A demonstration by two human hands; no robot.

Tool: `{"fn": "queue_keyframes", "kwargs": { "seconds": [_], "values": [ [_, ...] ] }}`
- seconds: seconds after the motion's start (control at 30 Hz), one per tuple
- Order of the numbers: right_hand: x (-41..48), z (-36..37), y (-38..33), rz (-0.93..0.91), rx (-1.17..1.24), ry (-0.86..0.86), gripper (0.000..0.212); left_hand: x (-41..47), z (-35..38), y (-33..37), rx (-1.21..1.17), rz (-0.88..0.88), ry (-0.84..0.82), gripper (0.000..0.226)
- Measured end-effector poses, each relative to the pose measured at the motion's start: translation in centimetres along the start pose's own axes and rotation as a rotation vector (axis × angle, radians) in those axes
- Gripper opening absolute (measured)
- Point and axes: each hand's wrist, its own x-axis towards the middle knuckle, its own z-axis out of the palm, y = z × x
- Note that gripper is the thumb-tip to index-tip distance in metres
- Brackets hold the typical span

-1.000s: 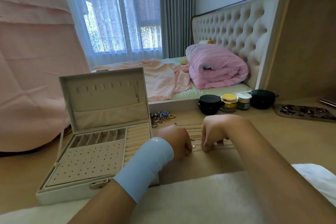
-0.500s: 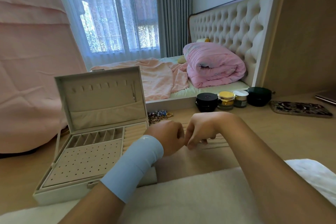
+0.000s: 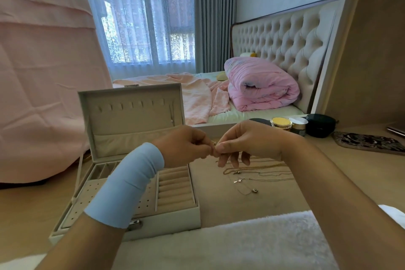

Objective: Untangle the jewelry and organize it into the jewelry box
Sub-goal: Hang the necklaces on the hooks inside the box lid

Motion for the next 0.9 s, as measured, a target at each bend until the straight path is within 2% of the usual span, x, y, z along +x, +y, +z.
{"fn": "queue_keyframes", "kwargs": {
  "seconds": [0.1, 0.27, 0.47, 0.53, 0.73, 0.9],
  "values": [
    [0.1, 0.9, -1.1, -0.076, 0.032, 0.073, 0.022, -0.5, -1.4, -0.5, -0.223, -0.014, -0.003, 0.017],
    [1.1, 2.7, -2.8, -0.190, 0.061, 0.297, 0.019, -1.1, -2.8, -1.9, -0.623, 0.022, 0.021, 0.016],
    [2.3, 4.9, -4.7, -0.241, 0.366, 0.342, 0.021, -1.7, -3.9, -2.8, -0.983, 0.076, -0.119, 0.017],
    [3.0, 5.4, -5.2, -0.249, 0.386, 0.384, 0.023, -1.8, -4.4, -3.1, -1.075, 0.103, -0.092, 0.015],
    [5.3, 5.8, -7.6, -0.288, 0.394, 0.462, 0.027, -2.4, -6.5, -3.9, -1.170, 0.102, 0.063, 0.018],
    [8.1, 6.7, -8.3, -0.266, 0.197, 0.556, 0.023, -3.2, -8.2, -5.9, -0.957, -0.002, 0.226, 0.013]
  ]
}}
